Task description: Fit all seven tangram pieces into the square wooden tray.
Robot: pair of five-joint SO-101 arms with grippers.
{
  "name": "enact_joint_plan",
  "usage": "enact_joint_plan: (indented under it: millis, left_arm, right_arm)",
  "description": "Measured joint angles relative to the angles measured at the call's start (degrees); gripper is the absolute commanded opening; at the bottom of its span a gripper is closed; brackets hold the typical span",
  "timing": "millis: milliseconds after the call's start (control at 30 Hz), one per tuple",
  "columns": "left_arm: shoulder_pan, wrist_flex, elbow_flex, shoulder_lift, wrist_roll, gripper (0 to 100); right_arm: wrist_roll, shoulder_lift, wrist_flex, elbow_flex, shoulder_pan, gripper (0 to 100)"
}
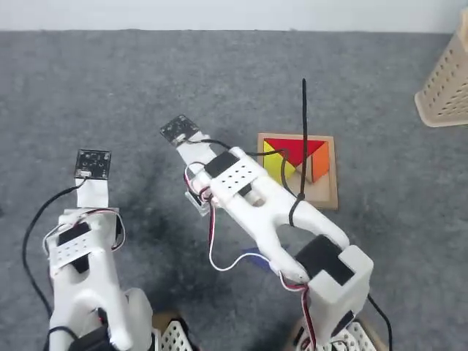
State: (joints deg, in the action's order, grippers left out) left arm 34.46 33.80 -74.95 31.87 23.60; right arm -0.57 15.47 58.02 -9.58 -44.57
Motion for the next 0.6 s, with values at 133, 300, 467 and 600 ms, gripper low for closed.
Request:
enact_joint_plan:
  millis: [133,300,467,600]
  left_arm:
    - [0.0,0.0,0.0,0.0,0.0,11]
    - [0.0,0.0,0.0,0.0,0.0,11]
    - [0.0,0.0,0.0,0.0,0.0,11]
    - [0.0,0.0,0.0,0.0,0.0,11]
  right_arm:
    - [0.09,3.08,-0.88,0.0,1.41,22.5]
    - [0.09,7.65,-0.88,2.73,2.29,22.4]
    - [0.09,10.02,0.62,5.98,2.29,20.7]
    - [0.09,10.46,2.02,7.03,2.46,9.8]
